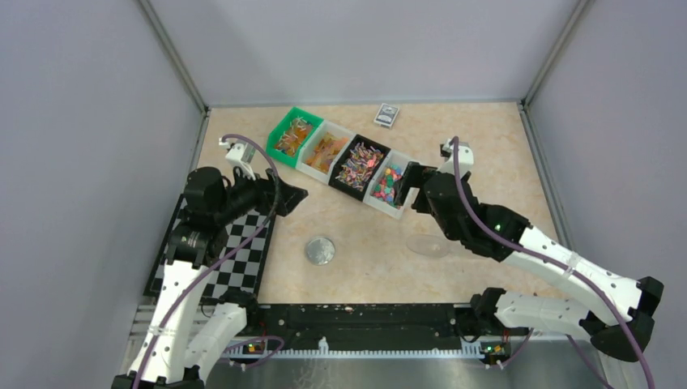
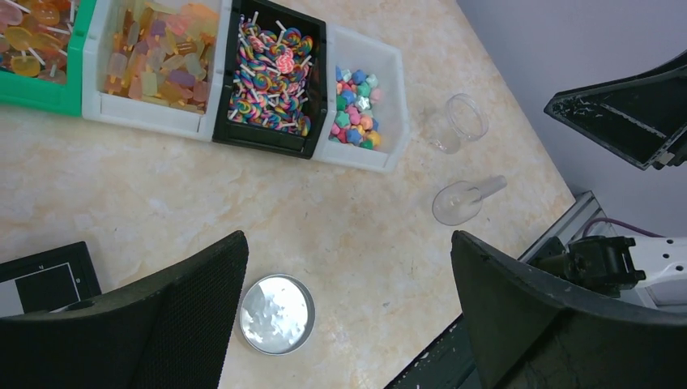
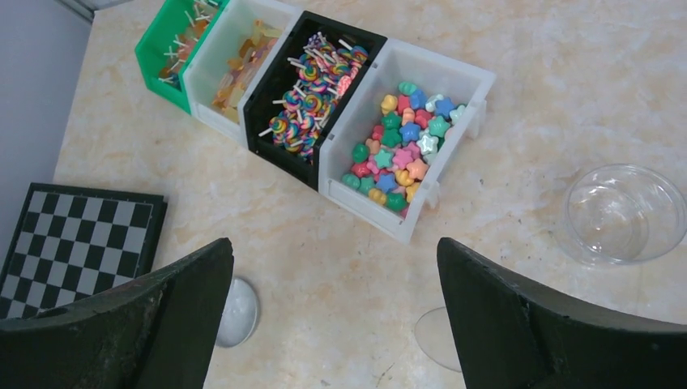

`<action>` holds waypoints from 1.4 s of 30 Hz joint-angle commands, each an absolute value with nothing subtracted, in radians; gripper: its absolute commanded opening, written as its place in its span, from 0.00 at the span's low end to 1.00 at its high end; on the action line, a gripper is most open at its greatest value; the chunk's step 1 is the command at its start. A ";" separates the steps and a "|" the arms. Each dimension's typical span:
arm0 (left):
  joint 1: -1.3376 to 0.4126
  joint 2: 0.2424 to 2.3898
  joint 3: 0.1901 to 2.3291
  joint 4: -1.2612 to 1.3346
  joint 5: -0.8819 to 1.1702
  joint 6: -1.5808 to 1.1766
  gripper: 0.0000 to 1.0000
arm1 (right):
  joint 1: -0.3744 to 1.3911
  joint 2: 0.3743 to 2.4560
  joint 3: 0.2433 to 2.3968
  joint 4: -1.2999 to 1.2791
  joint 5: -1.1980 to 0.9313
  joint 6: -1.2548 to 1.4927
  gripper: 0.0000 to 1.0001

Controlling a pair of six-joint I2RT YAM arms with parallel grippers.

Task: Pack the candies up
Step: Pick up the spatula from the center of the board.

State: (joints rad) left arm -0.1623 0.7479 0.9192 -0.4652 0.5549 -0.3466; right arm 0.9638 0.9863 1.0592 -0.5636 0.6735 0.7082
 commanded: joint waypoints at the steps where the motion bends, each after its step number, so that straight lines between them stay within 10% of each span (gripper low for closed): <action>1: -0.158 0.734 0.907 -0.422 0.521 -0.345 0.99 | 0.966 0.954 1.025 -0.520 0.709 0.724 0.95; 20: -0.158 0.769 0.785 -0.391 0.552 -0.359 0.98 | 0.952 1.136 1.073 -0.804 0.476 0.658 0.88; 28: -0.179 0.946 0.670 -0.250 0.722 -0.562 0.81 | 0.878 1.108 1.023 -0.775 0.258 0.615 0.83; 42: -0.755 1.340 0.682 0.272 0.379 -0.976 0.63 | 0.876 0.778 0.971 -0.665 0.321 0.598 0.76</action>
